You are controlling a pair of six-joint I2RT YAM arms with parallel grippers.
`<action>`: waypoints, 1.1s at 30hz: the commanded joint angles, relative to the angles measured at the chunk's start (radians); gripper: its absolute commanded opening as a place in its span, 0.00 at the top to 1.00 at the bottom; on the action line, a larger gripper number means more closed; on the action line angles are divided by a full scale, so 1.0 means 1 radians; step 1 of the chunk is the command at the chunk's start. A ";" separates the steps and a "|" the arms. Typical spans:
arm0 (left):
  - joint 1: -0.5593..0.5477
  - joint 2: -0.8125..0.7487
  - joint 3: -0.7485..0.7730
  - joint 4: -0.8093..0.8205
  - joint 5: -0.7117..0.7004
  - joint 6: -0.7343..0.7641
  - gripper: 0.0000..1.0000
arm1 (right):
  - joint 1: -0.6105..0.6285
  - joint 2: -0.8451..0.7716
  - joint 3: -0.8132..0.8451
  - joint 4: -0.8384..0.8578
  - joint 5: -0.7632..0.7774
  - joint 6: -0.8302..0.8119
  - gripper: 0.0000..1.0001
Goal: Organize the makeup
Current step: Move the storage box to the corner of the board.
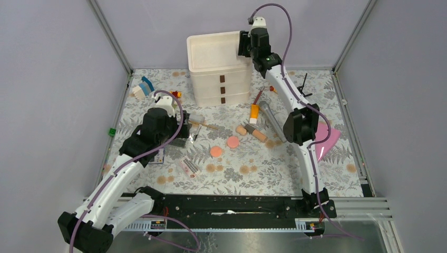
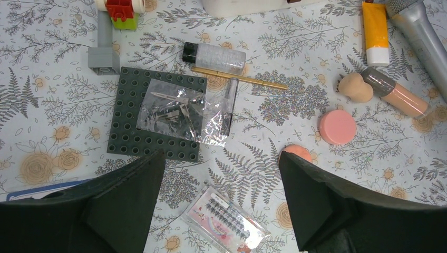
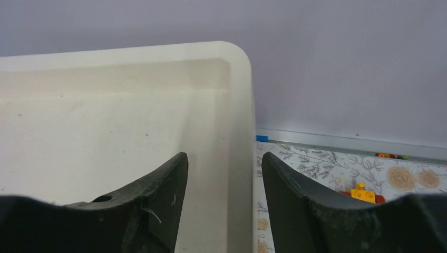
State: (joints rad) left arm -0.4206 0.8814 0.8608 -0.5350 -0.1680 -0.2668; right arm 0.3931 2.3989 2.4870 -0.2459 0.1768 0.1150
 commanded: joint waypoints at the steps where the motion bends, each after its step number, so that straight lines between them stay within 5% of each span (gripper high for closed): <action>1: 0.005 0.004 -0.003 0.053 0.016 0.003 0.13 | 0.014 0.006 0.001 0.087 0.033 0.020 0.40; 13: 0.005 0.015 0.000 0.053 0.027 0.004 0.13 | 0.008 0.054 0.003 0.094 0.011 -0.051 0.46; 21: 0.005 0.012 -0.002 0.053 0.023 0.005 0.13 | -0.030 0.047 -0.016 0.093 -0.128 -0.029 1.00; 33: 0.005 0.006 -0.002 0.053 0.021 0.005 0.13 | -0.060 -0.046 -0.158 0.115 -0.372 -0.110 1.00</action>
State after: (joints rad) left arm -0.4206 0.8986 0.8608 -0.5282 -0.1566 -0.2665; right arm 0.3401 2.4001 2.3852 -0.0895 -0.0685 -0.0208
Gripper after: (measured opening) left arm 0.872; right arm 0.254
